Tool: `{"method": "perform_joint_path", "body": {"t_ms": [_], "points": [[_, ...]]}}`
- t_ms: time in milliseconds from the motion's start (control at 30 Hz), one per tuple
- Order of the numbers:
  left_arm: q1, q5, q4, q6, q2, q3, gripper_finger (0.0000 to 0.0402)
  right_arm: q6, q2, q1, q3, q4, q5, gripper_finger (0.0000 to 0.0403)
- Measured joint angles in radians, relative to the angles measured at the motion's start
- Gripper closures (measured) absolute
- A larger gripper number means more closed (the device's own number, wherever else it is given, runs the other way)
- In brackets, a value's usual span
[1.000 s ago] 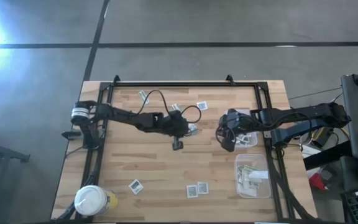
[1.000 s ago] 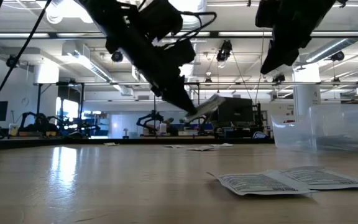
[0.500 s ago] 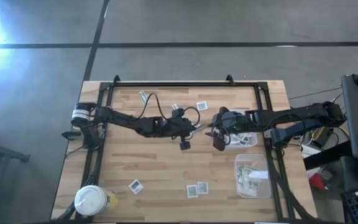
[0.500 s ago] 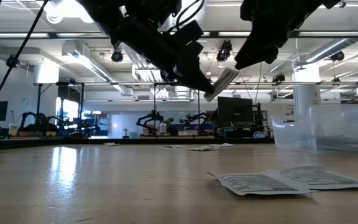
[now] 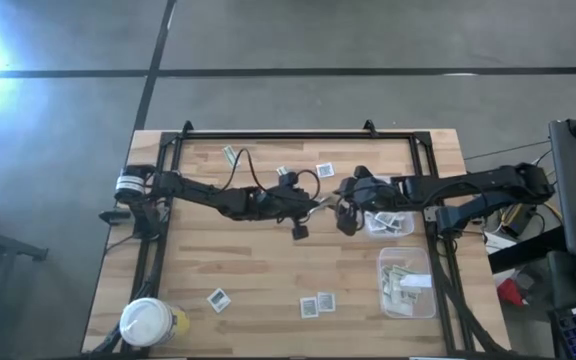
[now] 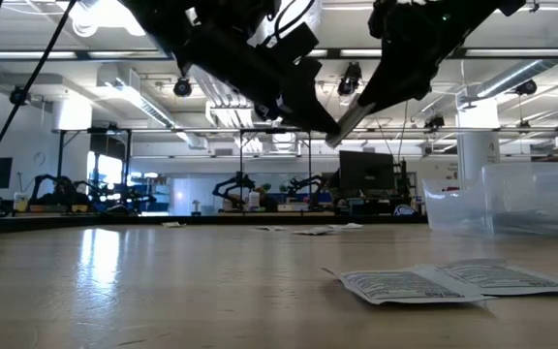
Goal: Pick & Place First Aid Supplies
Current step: Put the middle bandage pack into the bottom bin
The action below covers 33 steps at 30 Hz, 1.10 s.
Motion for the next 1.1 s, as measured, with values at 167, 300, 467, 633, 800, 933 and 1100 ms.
{"method": "perform_joint_path", "body": {"t_ms": [167,300,467,633,800,933,1100], "points": [[0.0,0.003,0.056,0.033,0.002,0.0,0.0401,0.0,0.016,0.001,0.0,0.013,0.001,0.0223],[0.0,0.009,0.072,0.039,0.002,0.0,0.0401,-0.006,0.019,0.001,-0.001,0.03,-0.001,0.0286],[0.0,0.011,0.072,0.04,0.002,0.0,0.0401,-0.017,0.017,0.001,0.0,0.033,-0.01,0.0381],[0.0,0.012,0.072,0.04,0.003,0.0,0.0401,-0.018,0.016,0.001,0.001,0.027,-0.058,0.0394],[0.0,0.012,0.073,0.04,0.003,0.0,0.0384,-0.014,-0.007,0.001,0.001,-0.049,-0.063,0.0395],[0.0,0.01,0.068,0.053,0.003,0.0,0.035,-0.014,-0.048,0.002,0.001,-0.125,-0.063,0.0395],[0.003,0.002,0.049,0.054,0.003,-0.001,0.0298,0.005,-0.132,0.001,0.002,-0.257,-0.077,0.0395]]}}
